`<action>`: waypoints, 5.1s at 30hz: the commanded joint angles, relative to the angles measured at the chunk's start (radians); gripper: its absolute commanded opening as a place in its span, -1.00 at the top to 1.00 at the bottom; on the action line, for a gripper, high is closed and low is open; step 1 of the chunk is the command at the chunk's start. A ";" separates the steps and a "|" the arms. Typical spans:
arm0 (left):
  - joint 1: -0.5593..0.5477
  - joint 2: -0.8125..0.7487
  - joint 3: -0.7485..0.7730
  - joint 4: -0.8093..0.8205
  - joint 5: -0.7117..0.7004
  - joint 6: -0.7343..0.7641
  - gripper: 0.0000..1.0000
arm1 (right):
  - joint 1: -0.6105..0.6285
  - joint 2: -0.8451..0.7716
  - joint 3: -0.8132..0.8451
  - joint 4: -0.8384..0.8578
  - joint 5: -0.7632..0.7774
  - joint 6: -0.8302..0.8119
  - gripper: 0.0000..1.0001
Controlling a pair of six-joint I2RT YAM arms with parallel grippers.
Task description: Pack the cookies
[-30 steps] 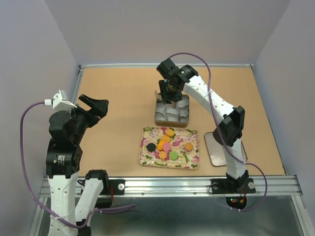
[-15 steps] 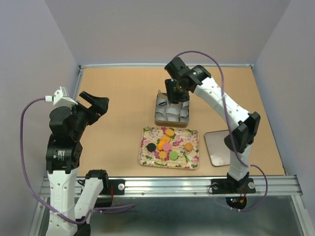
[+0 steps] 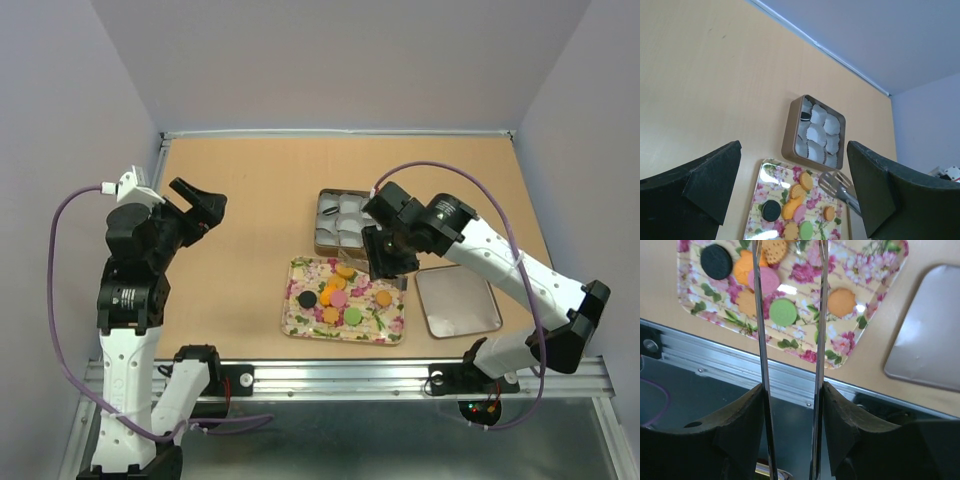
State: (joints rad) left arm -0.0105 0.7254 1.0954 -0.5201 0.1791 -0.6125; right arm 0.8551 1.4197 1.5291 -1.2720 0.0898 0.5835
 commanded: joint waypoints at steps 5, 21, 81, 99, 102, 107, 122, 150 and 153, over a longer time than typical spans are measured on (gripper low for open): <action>0.003 -0.012 -0.009 0.046 0.023 0.033 -0.97 | 0.015 -0.028 -0.095 0.046 -0.028 0.079 -0.04; 0.003 -0.075 -0.026 -0.012 -0.013 0.063 -0.97 | 0.016 0.079 -0.090 0.115 -0.050 0.073 -0.05; 0.003 -0.123 -0.071 -0.008 -0.109 0.076 -0.97 | -0.120 0.461 0.485 0.057 -0.028 -0.076 0.27; 0.003 -0.122 -0.080 0.000 -0.098 0.063 -0.97 | -0.123 0.459 0.473 0.083 0.002 -0.082 -0.04; 0.003 -0.123 -0.078 -0.001 -0.095 0.063 -0.97 | -0.126 0.467 0.493 0.082 0.004 -0.086 -0.06; 0.003 -0.121 -0.069 -0.008 -0.095 0.066 -0.97 | -0.128 0.467 0.536 0.054 0.014 -0.093 -0.07; 0.003 -0.109 -0.058 -0.008 -0.076 0.077 -0.97 | -0.021 0.165 0.252 0.003 -0.007 -0.042 -0.05; 0.003 -0.195 -0.068 -0.124 -0.052 0.092 -0.97 | 0.216 -0.027 -0.153 0.100 -0.058 0.173 -0.04; 0.003 -0.205 -0.068 -0.136 -0.059 0.092 -0.97 | 0.216 -0.015 -0.150 0.089 -0.039 0.171 -0.04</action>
State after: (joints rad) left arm -0.0105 0.5385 1.0206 -0.6586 0.1230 -0.5392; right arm 1.0622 1.3994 1.3457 -1.2072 0.0196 0.7456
